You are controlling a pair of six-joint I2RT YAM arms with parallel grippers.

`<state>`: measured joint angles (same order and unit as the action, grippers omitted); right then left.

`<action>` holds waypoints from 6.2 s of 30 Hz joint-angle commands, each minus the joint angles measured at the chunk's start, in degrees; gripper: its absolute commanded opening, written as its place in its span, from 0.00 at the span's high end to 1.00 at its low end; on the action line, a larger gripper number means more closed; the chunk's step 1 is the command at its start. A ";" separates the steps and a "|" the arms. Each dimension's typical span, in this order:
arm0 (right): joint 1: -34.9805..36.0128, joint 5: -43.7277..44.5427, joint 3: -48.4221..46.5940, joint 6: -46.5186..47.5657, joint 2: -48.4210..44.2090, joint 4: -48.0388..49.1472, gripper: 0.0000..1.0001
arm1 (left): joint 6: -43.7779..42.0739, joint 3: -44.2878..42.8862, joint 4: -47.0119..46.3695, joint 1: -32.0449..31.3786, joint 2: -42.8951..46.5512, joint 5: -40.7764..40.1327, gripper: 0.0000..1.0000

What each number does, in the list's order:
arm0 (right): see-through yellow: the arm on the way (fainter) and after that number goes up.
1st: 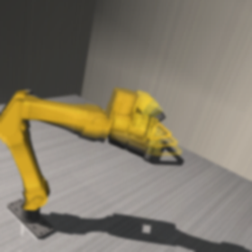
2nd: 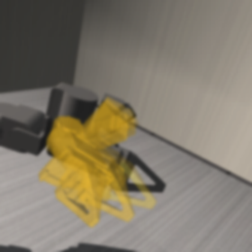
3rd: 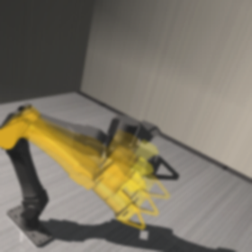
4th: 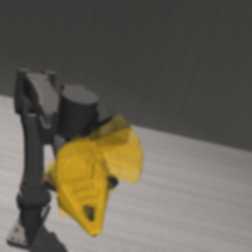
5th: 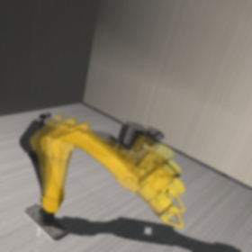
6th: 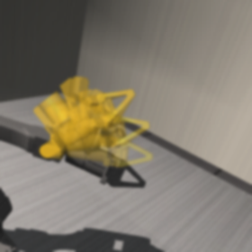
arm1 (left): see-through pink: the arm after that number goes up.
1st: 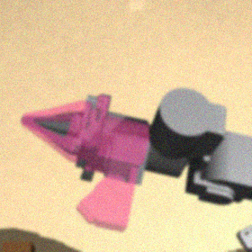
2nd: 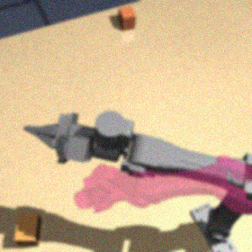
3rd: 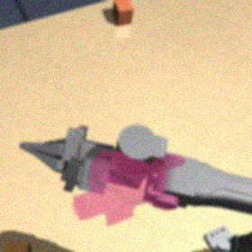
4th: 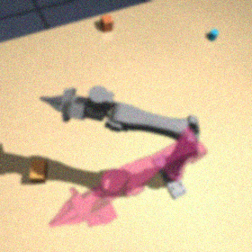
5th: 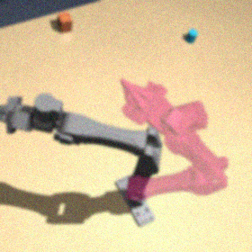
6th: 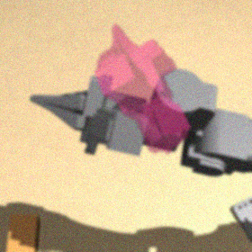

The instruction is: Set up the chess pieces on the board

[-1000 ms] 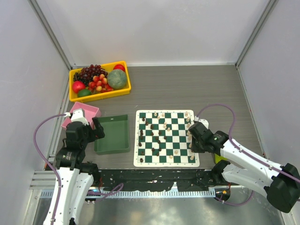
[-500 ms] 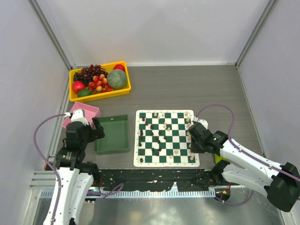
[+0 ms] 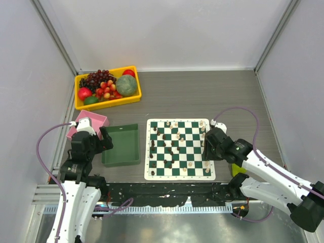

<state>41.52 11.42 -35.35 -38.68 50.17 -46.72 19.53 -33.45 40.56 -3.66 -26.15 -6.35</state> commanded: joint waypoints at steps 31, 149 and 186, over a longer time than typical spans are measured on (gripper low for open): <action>-3.20 -2.27 -49.81 16.70 54.50 11.04 0.57 | 0.33 -0.56 -1.97 0.06 0.75 -0.24 0.01; -15.68 -2.46 -39.44 20.13 53.71 14.11 0.83 | -0.19 -2.06 -0.83 0.15 -2.15 2.48 0.01; -16.56 0.88 -38.83 20.22 56.70 14.73 0.82 | -0.28 -2.05 -0.83 0.15 -2.50 2.48 0.01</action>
<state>25.26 10.20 -74.02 -19.11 106.91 -33.01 19.38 -33.50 40.99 -3.66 -28.40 -4.43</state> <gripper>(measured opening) 0.207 0.991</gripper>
